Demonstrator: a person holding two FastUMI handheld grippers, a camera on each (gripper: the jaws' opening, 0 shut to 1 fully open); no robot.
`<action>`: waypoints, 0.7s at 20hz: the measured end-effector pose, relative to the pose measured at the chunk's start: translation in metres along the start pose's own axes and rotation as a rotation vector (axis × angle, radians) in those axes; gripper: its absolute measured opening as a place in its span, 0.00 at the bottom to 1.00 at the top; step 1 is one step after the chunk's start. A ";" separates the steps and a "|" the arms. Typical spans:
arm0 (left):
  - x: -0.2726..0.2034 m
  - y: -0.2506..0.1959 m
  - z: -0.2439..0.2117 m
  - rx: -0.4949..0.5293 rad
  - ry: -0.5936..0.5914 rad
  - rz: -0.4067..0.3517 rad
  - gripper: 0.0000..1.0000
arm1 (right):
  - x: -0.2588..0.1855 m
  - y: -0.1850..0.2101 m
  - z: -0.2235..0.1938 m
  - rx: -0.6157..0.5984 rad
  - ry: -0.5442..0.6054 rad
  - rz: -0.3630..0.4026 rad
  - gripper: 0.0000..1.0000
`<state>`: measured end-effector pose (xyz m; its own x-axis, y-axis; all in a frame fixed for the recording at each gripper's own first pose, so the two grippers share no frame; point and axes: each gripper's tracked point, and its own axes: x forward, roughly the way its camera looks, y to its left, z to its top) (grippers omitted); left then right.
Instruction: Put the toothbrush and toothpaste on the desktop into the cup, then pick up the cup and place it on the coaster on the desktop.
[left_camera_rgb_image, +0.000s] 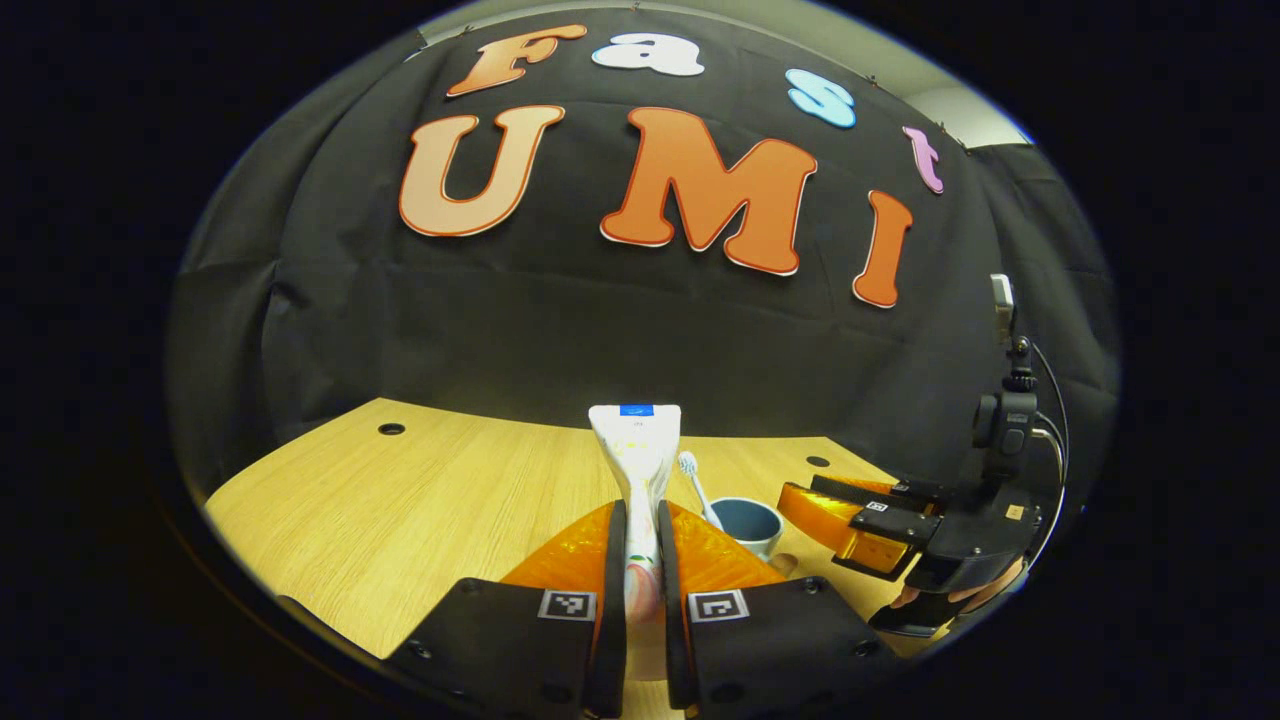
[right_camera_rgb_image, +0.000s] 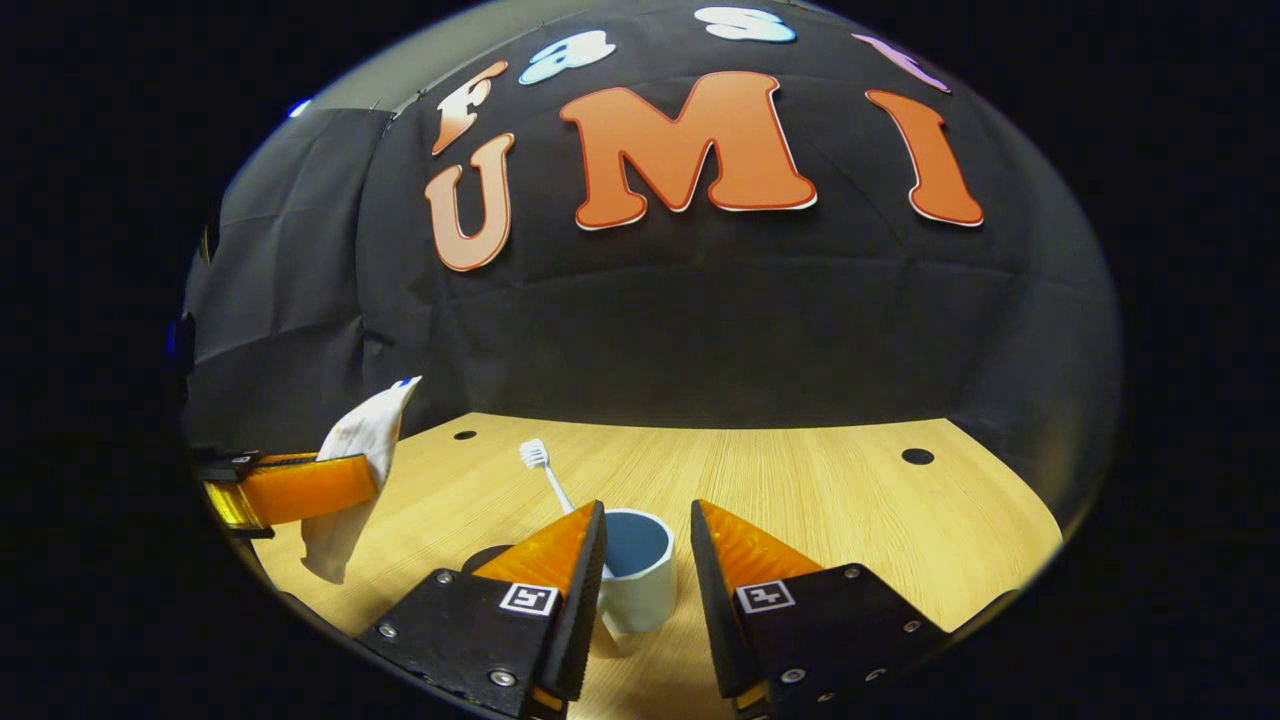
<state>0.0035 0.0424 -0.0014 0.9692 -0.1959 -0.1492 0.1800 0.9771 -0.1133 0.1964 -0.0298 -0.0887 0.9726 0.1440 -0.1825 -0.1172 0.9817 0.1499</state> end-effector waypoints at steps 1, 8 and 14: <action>0.003 -0.007 0.001 -0.003 -0.007 -0.012 0.19 | -0.003 -0.003 0.003 -0.003 -0.007 -0.004 0.53; 0.026 -0.033 0.006 -0.043 -0.048 -0.065 0.19 | -0.025 -0.028 0.008 0.001 -0.046 -0.043 0.69; 0.047 -0.048 0.012 -0.036 -0.084 -0.080 0.20 | -0.037 -0.041 0.004 0.003 -0.054 -0.048 0.70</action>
<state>0.0426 -0.0131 0.0087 0.9628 -0.2643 -0.0555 0.2530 0.9546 -0.1570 0.1665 -0.0757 -0.0838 0.9866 0.0892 -0.1367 -0.0692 0.9870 0.1451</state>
